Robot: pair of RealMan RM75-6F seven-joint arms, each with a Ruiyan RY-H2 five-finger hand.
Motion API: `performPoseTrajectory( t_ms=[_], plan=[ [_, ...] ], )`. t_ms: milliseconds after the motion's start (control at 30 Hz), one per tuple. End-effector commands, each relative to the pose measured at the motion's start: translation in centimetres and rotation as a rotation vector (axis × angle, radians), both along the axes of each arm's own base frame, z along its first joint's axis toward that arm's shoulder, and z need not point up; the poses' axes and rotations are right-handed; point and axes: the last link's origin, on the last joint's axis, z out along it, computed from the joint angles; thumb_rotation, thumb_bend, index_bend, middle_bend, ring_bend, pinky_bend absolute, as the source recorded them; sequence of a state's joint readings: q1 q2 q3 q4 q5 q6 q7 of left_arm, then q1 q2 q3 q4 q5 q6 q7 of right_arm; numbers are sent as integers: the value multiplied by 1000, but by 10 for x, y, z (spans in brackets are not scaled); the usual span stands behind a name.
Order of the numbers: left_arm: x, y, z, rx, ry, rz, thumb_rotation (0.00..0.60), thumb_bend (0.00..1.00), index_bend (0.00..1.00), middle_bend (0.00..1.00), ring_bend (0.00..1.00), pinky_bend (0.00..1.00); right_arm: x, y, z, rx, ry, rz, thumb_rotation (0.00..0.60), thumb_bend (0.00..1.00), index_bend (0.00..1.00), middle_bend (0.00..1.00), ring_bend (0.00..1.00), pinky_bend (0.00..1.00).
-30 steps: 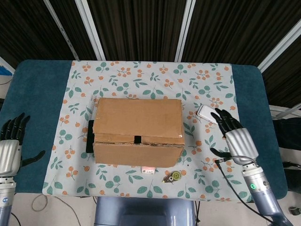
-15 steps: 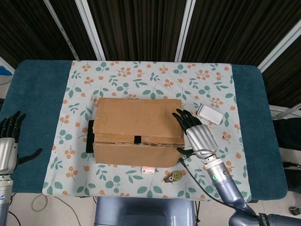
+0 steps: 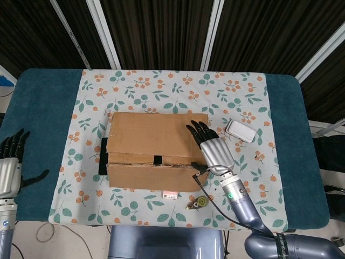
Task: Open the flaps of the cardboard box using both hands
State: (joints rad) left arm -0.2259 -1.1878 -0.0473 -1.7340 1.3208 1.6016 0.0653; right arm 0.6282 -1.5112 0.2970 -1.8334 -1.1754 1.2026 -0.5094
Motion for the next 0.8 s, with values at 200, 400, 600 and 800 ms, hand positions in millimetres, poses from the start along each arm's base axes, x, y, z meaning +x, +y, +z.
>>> performPoseTrajectory(
  t_ms=[200, 400, 600, 800],
  plan=[
    [1, 1, 2, 2, -12, -3, 600, 50, 0, 0, 0, 10, 3, -6, -1, -5, 10, -3, 600, 259, 0, 0, 0, 215],
    [1, 2, 4, 11, -21, -2, 600, 50, 0, 0, 0, 10, 1, -5, -3, 9, 17, -18, 600, 260, 0, 0, 0, 215],
    [1, 2, 4, 7, -21, 0, 600, 50, 0, 0, 0, 11, -2, -8, -6, 6, 28, -27, 600, 259, 0, 0, 0, 215],
    [0, 3, 4, 11, -20, 7, 600, 50, 0, 0, 0, 11, -6, -10, -11, 4, 46, -30, 600, 260, 0, 0, 0, 215]
  ],
)
